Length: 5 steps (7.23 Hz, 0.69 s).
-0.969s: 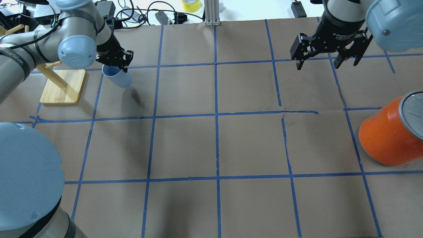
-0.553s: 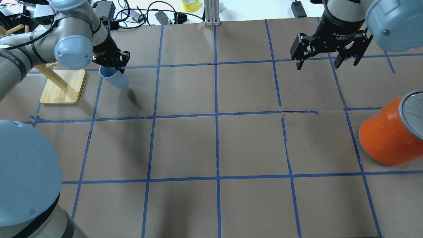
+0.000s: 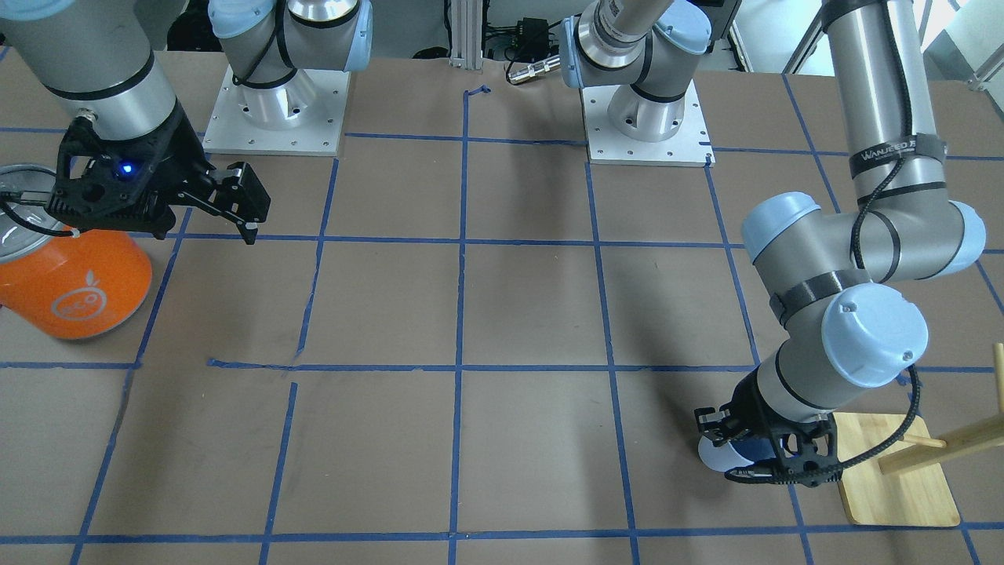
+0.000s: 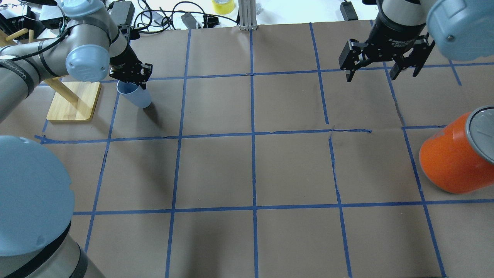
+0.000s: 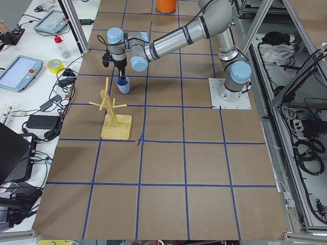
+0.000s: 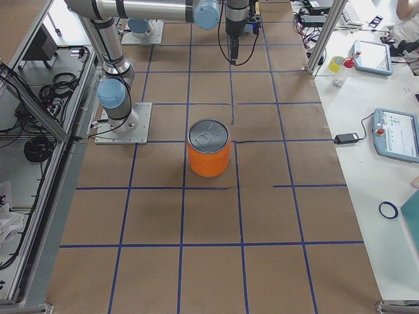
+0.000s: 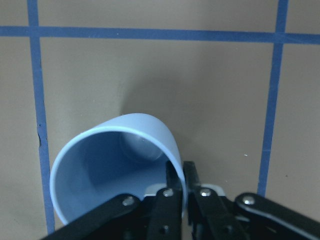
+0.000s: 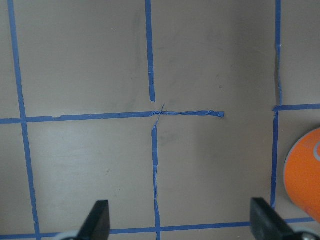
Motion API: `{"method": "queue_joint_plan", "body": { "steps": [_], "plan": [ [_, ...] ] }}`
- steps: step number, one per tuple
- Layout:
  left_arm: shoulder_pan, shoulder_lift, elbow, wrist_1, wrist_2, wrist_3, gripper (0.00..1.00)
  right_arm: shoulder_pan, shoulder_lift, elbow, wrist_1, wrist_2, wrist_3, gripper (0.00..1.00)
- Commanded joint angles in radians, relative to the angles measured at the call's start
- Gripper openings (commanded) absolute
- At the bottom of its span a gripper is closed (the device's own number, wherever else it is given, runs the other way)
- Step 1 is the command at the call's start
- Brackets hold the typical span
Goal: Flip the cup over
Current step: 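Rotate the cup upright with the left gripper and set it down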
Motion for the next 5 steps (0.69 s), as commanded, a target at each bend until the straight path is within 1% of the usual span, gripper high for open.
{"method": "queue_joint_plan", "body": {
  "steps": [1,2,3,4,5],
  "plan": [
    [0.000,-0.011,0.003,0.002,-0.015,-0.013,0.96,0.000,0.000,0.000,-0.001,-0.001,0.001,1.00],
    [0.000,-0.009,0.007,0.000,-0.020,-0.030,1.00,-0.002,0.000,0.000,-0.001,-0.002,0.002,1.00],
    [0.000,-0.003,0.010,-0.001,-0.020,-0.038,1.00,-0.002,0.000,0.000,-0.001,-0.002,0.007,1.00],
    [-0.011,0.035,0.012,-0.018,-0.018,-0.057,1.00,-0.002,0.000,0.000,0.000,-0.002,0.010,1.00],
    [-0.017,0.072,0.016,-0.081,-0.018,-0.067,1.00,-0.002,0.000,0.000,0.000,-0.002,0.014,1.00]
  ]
}}
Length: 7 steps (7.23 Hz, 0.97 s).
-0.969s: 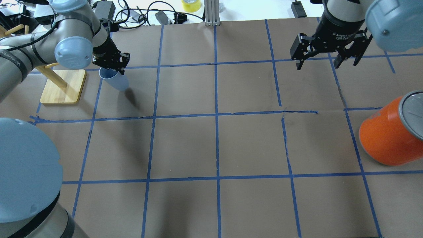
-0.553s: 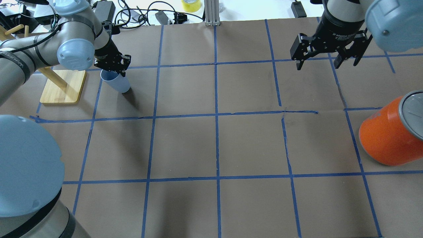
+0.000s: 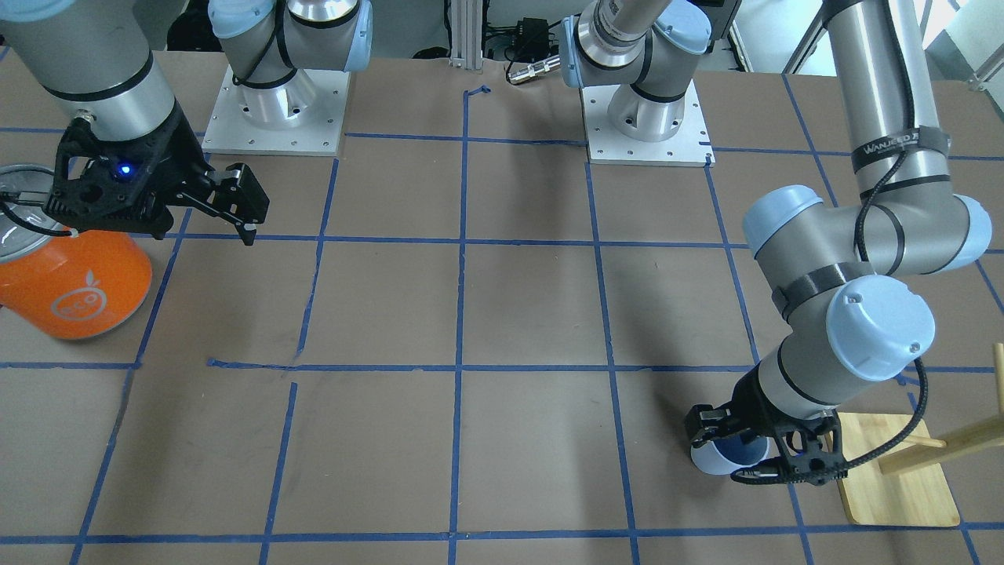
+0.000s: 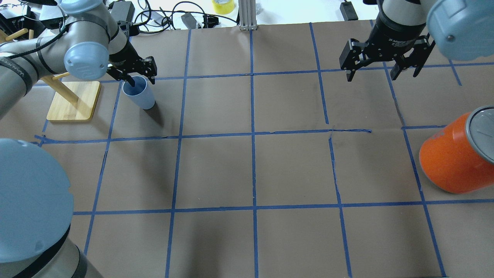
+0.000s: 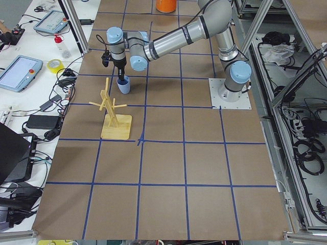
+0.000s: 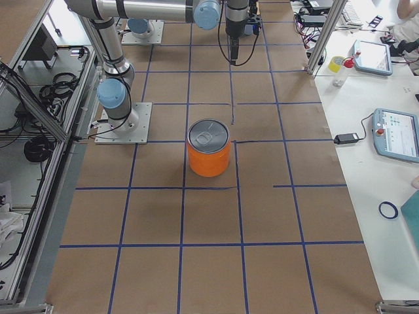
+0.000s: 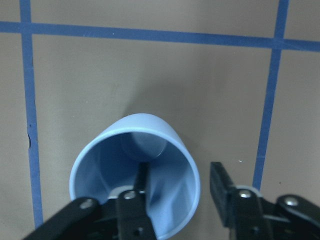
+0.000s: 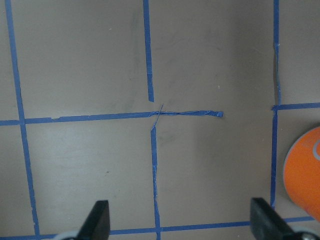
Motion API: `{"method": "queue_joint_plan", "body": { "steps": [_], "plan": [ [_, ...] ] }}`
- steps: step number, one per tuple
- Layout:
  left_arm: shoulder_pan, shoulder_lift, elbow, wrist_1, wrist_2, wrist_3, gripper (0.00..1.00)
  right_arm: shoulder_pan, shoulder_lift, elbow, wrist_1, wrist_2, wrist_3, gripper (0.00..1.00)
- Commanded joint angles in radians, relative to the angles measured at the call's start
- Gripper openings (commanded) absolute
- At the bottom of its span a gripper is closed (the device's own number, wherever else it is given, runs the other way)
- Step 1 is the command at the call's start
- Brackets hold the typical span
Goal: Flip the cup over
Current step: 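Open the left gripper and raise it away from the cup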
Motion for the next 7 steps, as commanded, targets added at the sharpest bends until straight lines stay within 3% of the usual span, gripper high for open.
{"method": "queue_joint_plan", "body": {
  "steps": [1,5,7],
  "plan": [
    [-0.011,0.079,0.017,-0.123,-0.001,-0.019,1.00,0.000,0.000,0.002,0.002,-0.002,0.005,1.00],
    [-0.019,0.278,0.049,-0.402,-0.043,-0.019,1.00,0.000,0.000,0.002,0.002,0.001,0.004,1.00],
    [-0.051,0.361,0.038,-0.447,-0.050,-0.017,1.00,0.001,-0.005,-0.003,-0.001,0.021,-0.006,1.00]
  ]
}}
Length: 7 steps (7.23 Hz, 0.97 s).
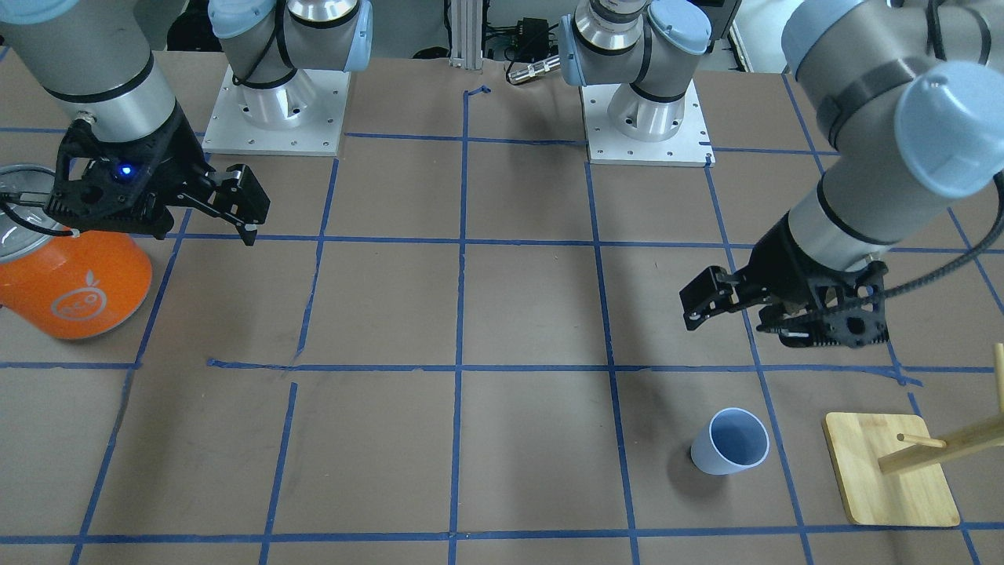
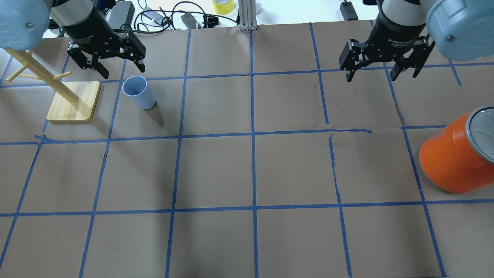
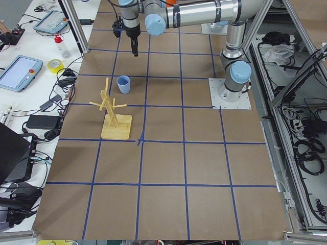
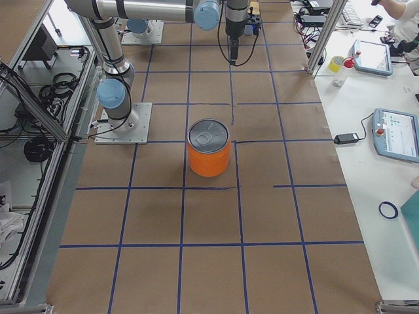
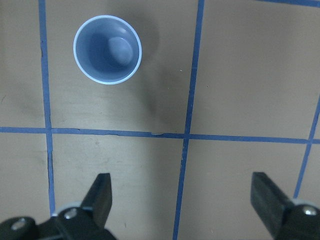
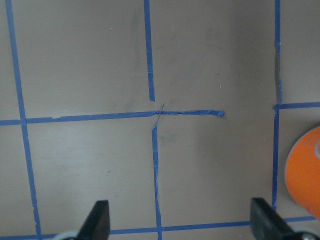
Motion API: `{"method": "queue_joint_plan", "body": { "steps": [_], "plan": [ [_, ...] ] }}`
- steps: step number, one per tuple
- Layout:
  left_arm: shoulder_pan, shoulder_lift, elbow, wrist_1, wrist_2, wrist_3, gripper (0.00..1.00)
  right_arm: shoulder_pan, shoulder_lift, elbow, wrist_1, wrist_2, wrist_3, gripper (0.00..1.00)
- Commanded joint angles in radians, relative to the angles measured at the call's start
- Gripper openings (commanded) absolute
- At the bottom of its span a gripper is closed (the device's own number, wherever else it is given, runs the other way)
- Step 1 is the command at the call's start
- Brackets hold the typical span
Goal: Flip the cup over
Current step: 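Open the left gripper and raise it away from the cup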
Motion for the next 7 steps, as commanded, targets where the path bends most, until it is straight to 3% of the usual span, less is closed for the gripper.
{"method": "queue_joint_plan", "body": {
  "steps": [1,3,5,7],
  "plan": [
    [-0.051,0.088,-0.010,-0.046,0.006,-0.002,1.00,0.000,-0.009,-0.001,0.002,-0.001,-0.009,1.00],
    [-0.097,0.169,-0.085,-0.131,0.065,-0.034,1.00,0.001,-0.034,0.004,0.002,0.011,-0.011,1.00],
    [-0.170,0.198,-0.130,-0.087,0.143,-0.074,1.00,0.001,-0.033,0.007,0.002,0.011,-0.011,1.00],
    [-0.163,0.191,-0.110,-0.061,0.136,-0.071,1.00,0.003,-0.036,0.007,0.001,0.014,-0.011,1.00]
  ]
}}
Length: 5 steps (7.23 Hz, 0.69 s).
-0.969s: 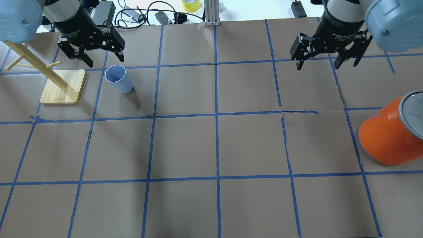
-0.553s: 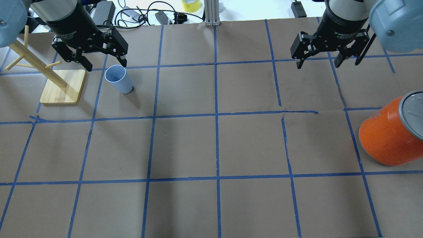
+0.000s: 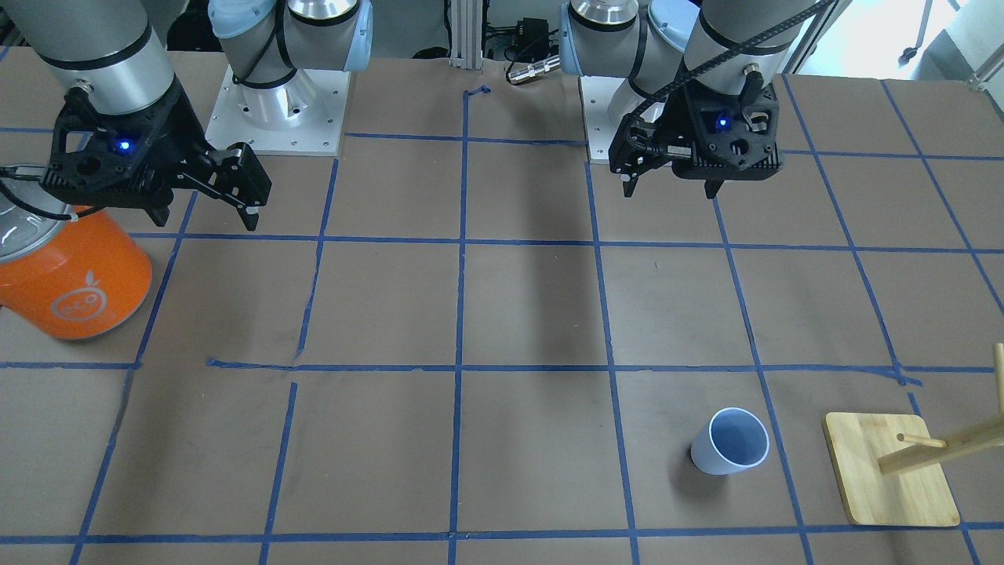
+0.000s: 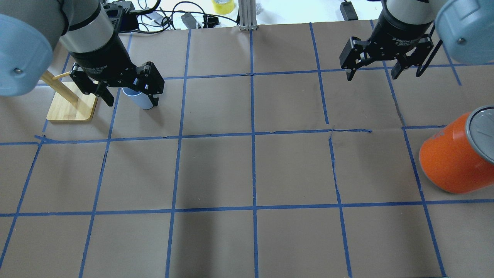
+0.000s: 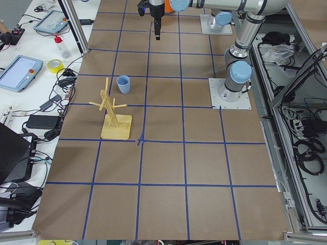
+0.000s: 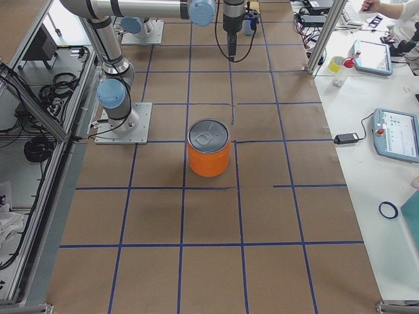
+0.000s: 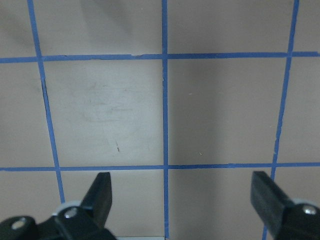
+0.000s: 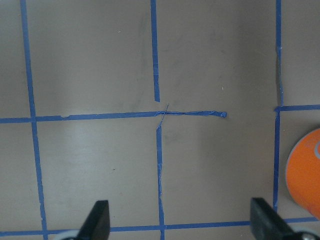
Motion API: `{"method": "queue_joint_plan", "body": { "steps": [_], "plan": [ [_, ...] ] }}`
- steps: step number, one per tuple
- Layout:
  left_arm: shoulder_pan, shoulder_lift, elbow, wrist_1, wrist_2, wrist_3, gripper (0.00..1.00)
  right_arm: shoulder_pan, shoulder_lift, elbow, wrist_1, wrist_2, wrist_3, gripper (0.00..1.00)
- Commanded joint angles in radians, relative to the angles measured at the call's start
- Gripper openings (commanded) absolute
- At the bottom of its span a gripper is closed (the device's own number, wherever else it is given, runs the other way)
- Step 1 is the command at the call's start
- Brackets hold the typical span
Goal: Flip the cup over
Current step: 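Open the left gripper and raise it away from the cup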
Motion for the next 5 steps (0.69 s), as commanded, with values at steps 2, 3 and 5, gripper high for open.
{"method": "queue_joint_plan", "body": {
  "steps": [2,3,5],
  "plan": [
    [0.010,-0.024,0.016,0.190,-0.029,-0.011,1.00,0.001,-0.002,0.000,0.000,0.003,0.000,1.00],
    [0.010,-0.030,0.016,0.196,-0.056,-0.013,1.00,0.003,-0.002,0.005,0.000,0.003,0.000,1.00],
    [0.013,-0.027,0.005,0.168,-0.121,-0.048,1.00,0.003,-0.002,0.008,0.000,0.022,0.000,1.00]
  ]
}}
